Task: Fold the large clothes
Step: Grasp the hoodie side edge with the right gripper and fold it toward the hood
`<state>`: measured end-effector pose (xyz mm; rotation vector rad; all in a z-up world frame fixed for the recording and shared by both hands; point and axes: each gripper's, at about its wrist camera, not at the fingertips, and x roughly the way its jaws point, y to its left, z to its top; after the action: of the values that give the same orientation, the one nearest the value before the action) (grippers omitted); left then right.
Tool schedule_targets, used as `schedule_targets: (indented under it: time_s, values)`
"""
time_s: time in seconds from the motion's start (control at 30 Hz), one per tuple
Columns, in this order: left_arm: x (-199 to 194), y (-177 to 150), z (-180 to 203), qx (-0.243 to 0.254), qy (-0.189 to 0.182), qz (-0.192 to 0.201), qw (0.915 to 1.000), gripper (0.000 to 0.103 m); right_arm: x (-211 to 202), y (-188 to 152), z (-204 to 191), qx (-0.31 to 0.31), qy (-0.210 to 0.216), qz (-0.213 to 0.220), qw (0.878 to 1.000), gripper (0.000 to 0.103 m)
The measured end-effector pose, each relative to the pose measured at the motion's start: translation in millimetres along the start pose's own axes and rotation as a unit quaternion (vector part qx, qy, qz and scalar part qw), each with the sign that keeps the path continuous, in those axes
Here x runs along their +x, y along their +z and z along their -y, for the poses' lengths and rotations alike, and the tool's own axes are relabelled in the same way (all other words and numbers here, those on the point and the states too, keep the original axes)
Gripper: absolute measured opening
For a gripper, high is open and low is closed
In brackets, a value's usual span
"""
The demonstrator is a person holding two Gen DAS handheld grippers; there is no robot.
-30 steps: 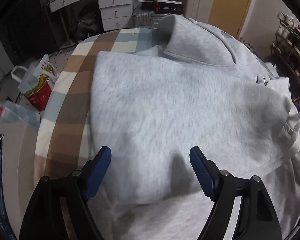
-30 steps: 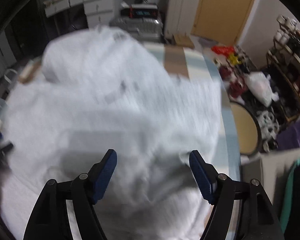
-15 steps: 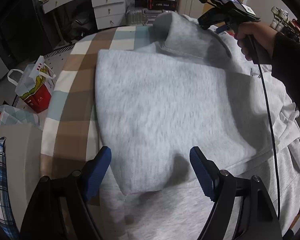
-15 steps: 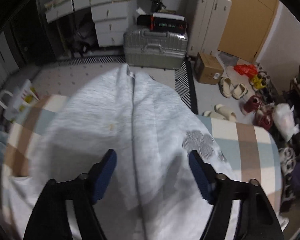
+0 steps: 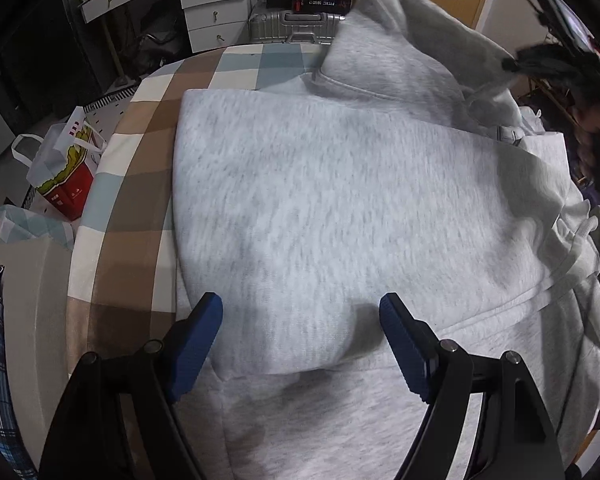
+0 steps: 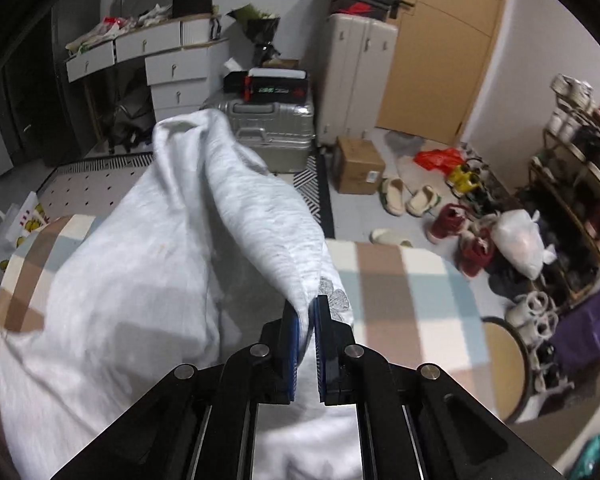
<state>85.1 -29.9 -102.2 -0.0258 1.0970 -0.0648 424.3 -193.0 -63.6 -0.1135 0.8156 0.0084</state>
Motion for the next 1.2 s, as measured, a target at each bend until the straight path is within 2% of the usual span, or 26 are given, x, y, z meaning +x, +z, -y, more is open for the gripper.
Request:
schedule_targets:
  time_s: [0.03,0.13,0.17,0.27,0.33,0.43,0.5,0.53,0.57,0.67,0.77,0.83,0.9,0.97,1.03,1.1,1.13,1.2]
  values:
    - [1,1,1,0.001,0.003,0.001,1.0000,0.077,-2,-13,10,0.005,0.017,-0.013,1.000,0.006]
    - [2,1,1,-0.001,0.007,0.000,1.0000,0.077,5,-34,39,0.033,0.031,-0.045,0.998,0.007]
    - [2,1,1,-0.001,0.008,0.000,1.0000,0.077,10,-42,51,0.061,0.058,-0.068,0.994,0.007]
    - [1,0,2,0.004,0.011,0.002,0.9999,0.077,13,-51,60,0.072,0.088,-0.099,0.989,0.010]
    - [1,0,2,0.006,0.013,0.001,0.9999,0.077,7,-46,56,0.049,0.080,-0.093,0.991,0.011]
    - [3,0,4,0.009,0.016,-0.001,0.9998,0.077,7,-33,36,-0.012,0.037,-0.093,0.995,0.012]
    - [3,1,5,0.016,0.024,0.000,0.9996,0.077,14,-30,22,-0.034,0.024,-0.108,0.993,0.013]
    - [3,1,5,0.017,0.026,0.001,0.9995,0.077,18,-29,17,-0.034,0.025,-0.116,0.992,0.010]
    - [3,1,4,0.015,0.025,0.002,0.9996,0.077,19,-29,14,-0.034,0.029,-0.113,0.993,0.009]
    - [-2,2,1,0.004,0.010,0.008,0.9999,0.077,3,-33,3,-0.064,0.036,-0.061,0.995,0.005]
    - [-15,4,0,0.000,-0.005,0.035,0.9994,0.077,-50,-47,2,-0.072,0.070,0.020,0.995,0.004]
    - [-32,8,0,-0.005,-0.018,0.068,0.9975,0.077,-72,-59,1,-0.076,0.091,0.040,0.992,0.004]
    - [-49,15,0,-0.007,-0.032,0.102,0.9942,0.077,-85,-77,0,-0.074,0.107,0.042,0.991,0.004]
    - [-62,29,3,-0.010,-0.020,0.133,0.9909,0.077,-85,-93,-1,-0.070,0.116,0.037,0.990,0.005]
    - [-62,51,10,0.005,-0.010,0.124,0.9922,0.077,-81,-103,1,-0.045,0.131,0.025,0.990,0.005]
    - [-54,81,20,0.035,0.028,0.103,0.9937,0.077,-75,-108,10,-0.009,0.143,0.019,0.990,0.005]
    - [-53,93,23,0.039,0.053,0.106,0.9922,0.077,-74,-109,12,0.004,0.147,0.023,0.989,0.005]
    - [-50,116,32,0.060,0.065,0.118,0.9891,0.077,-77,-107,22,0.039,0.153,0.034,0.987,0.004]
